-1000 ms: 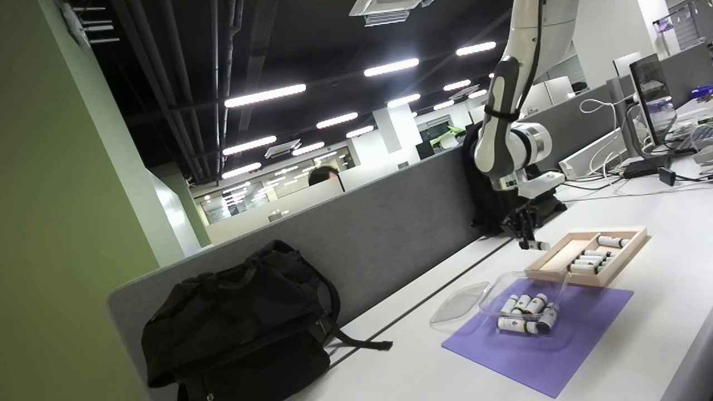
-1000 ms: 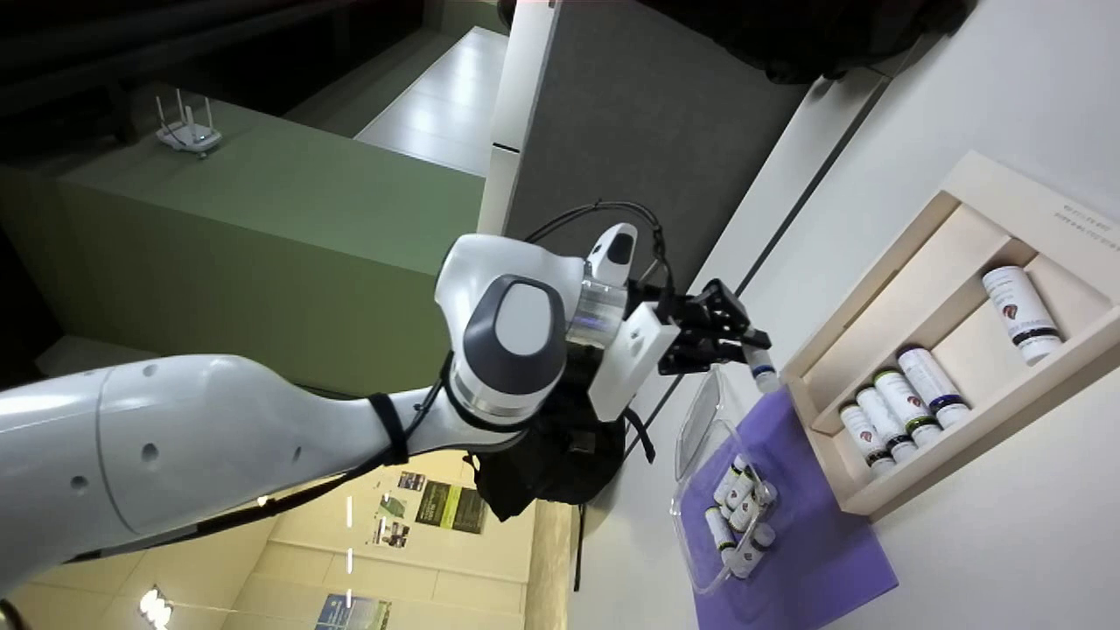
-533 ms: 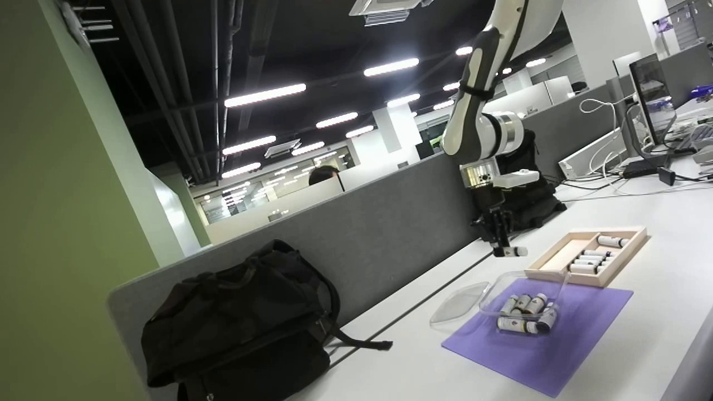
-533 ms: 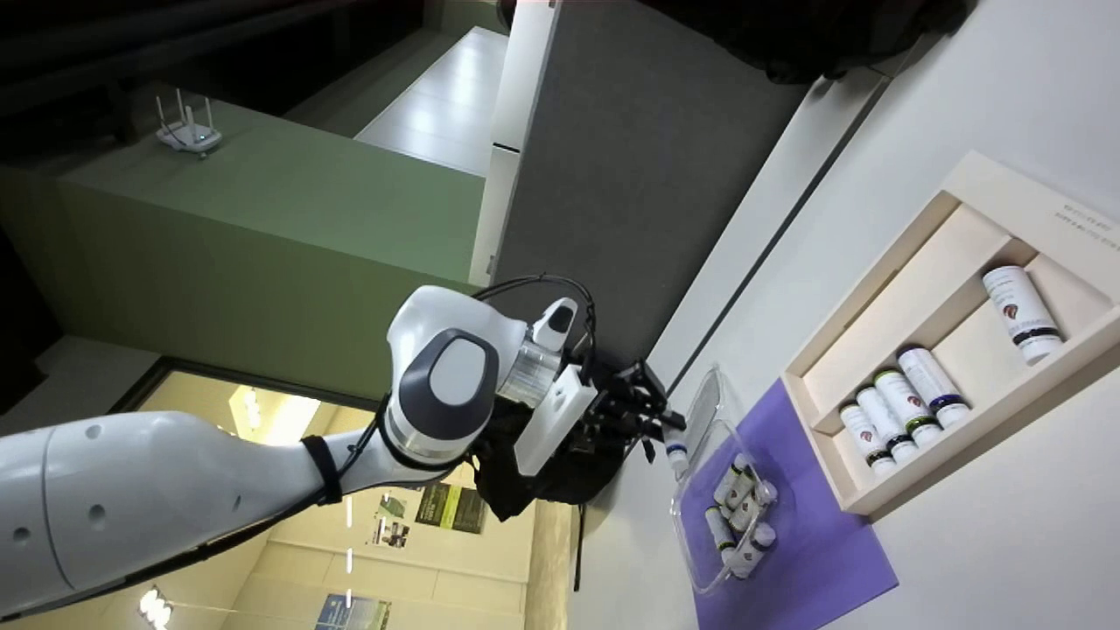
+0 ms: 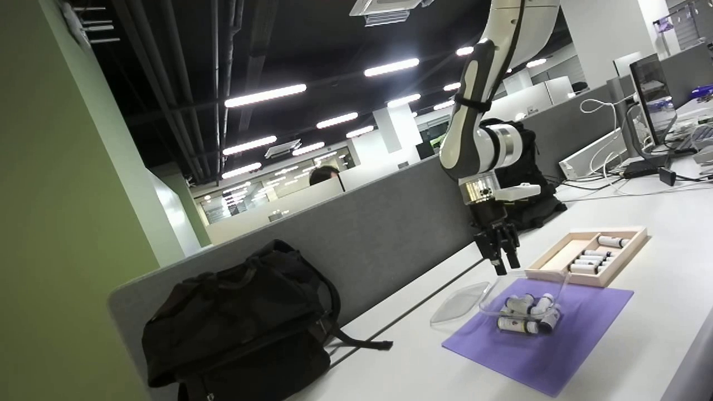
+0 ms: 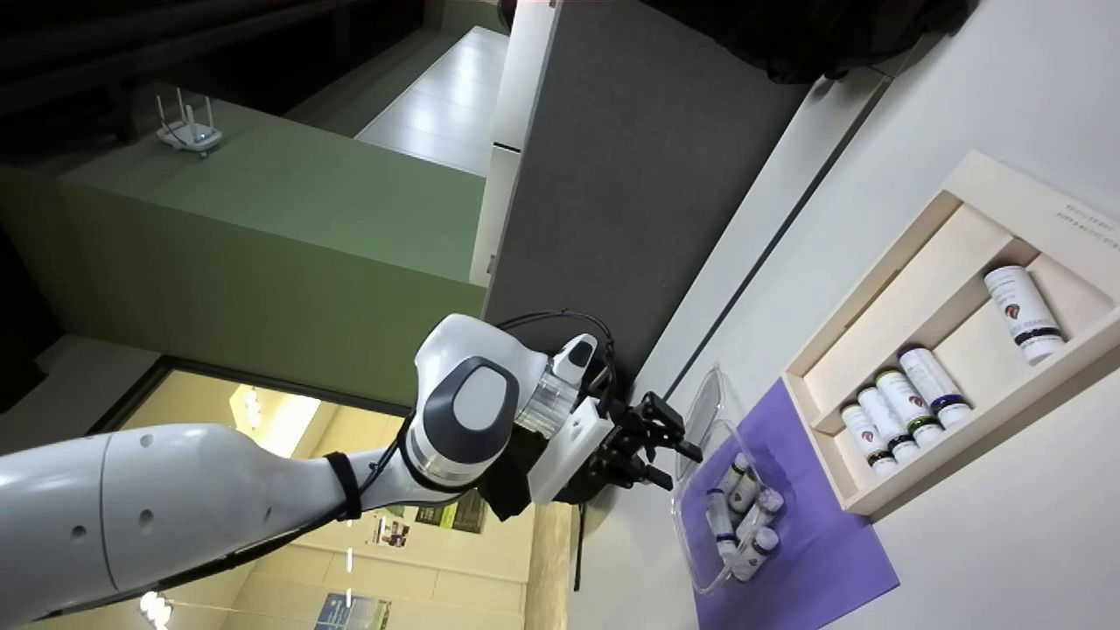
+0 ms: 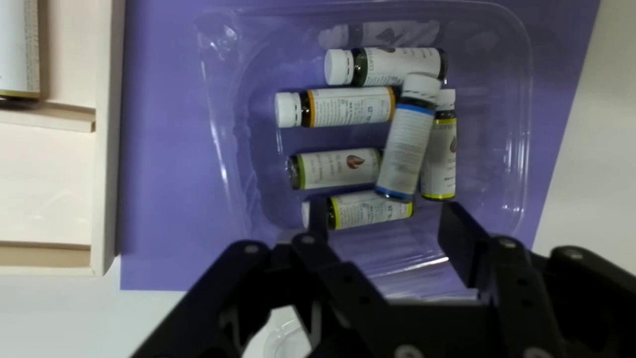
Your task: Move the bottle from the top compartment of the box into the bowl
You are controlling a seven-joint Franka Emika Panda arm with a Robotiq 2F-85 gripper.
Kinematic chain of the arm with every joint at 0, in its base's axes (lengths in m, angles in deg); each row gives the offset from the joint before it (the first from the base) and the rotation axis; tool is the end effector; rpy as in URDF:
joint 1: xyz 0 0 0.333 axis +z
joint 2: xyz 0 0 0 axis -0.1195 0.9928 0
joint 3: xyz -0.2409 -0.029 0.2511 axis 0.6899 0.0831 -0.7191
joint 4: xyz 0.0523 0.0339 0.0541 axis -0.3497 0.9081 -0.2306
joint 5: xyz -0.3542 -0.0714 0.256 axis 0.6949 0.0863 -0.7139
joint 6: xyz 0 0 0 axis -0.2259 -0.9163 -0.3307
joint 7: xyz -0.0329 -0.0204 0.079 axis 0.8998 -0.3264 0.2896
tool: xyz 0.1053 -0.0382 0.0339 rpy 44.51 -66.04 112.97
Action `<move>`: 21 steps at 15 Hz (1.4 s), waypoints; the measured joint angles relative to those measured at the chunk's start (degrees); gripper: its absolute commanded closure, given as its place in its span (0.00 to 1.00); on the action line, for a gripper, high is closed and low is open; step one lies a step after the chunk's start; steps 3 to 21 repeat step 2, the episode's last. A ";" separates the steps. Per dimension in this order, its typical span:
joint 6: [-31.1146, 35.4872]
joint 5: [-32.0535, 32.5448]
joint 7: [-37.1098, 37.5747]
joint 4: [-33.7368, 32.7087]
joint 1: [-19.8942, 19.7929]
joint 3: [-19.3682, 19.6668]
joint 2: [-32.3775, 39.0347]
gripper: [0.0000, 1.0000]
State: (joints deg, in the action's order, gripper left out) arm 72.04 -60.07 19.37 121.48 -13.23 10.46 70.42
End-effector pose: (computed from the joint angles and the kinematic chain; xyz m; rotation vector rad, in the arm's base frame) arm 0.6034 0.0313 0.1620 -2.9058 -0.2509 0.1703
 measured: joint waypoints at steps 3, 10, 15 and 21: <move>0.62 0.09 -0.06 -0.35 -0.33 1.31 -0.38 0.16; 0.62 0.09 -0.06 -0.35 -0.33 1.31 -0.38 0.16; 0.62 0.09 -0.06 -0.35 -0.33 1.31 -0.38 0.16; 0.62 0.09 -0.06 -0.35 -0.33 1.31 -0.38 0.16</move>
